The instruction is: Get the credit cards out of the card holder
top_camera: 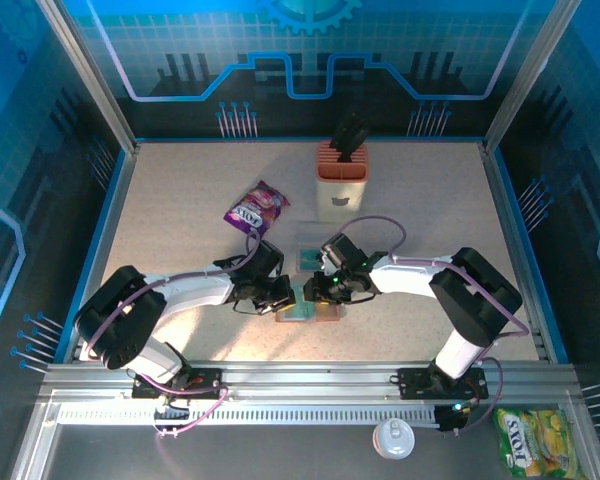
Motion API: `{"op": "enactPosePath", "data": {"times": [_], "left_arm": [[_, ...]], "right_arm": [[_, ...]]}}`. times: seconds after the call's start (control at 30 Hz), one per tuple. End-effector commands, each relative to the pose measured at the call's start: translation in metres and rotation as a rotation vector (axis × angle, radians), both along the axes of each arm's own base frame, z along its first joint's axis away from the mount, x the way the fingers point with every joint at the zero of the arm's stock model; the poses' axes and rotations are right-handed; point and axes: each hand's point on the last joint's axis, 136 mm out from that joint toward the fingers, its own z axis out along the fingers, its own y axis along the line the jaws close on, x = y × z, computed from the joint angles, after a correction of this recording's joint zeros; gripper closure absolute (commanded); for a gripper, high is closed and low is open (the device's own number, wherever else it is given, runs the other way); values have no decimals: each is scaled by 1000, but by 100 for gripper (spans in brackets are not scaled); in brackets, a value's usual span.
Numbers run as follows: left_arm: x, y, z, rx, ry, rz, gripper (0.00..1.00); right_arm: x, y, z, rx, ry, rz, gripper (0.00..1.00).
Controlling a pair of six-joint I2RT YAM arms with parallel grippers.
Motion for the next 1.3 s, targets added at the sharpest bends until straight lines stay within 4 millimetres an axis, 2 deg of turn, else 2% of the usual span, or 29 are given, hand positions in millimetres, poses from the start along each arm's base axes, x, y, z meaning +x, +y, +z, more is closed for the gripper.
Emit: {"op": "enactPosePath", "data": {"times": [0.0,0.57,0.93,1.27], "left_arm": [[-5,5,-9,36,18,-9,92],[-5,5,-8,39,18,-11,91],[-7,9,-5,44,11,-5,91],[-8,11,-5,52,9,-1,91]], "right_arm": [[1,1,3,35,12,-10,69],[1,4,11,82,0,-21,81],[-2,-5,13,78,-12,-29,86],[-7,-20,9,60,-11,-45,87]]}}
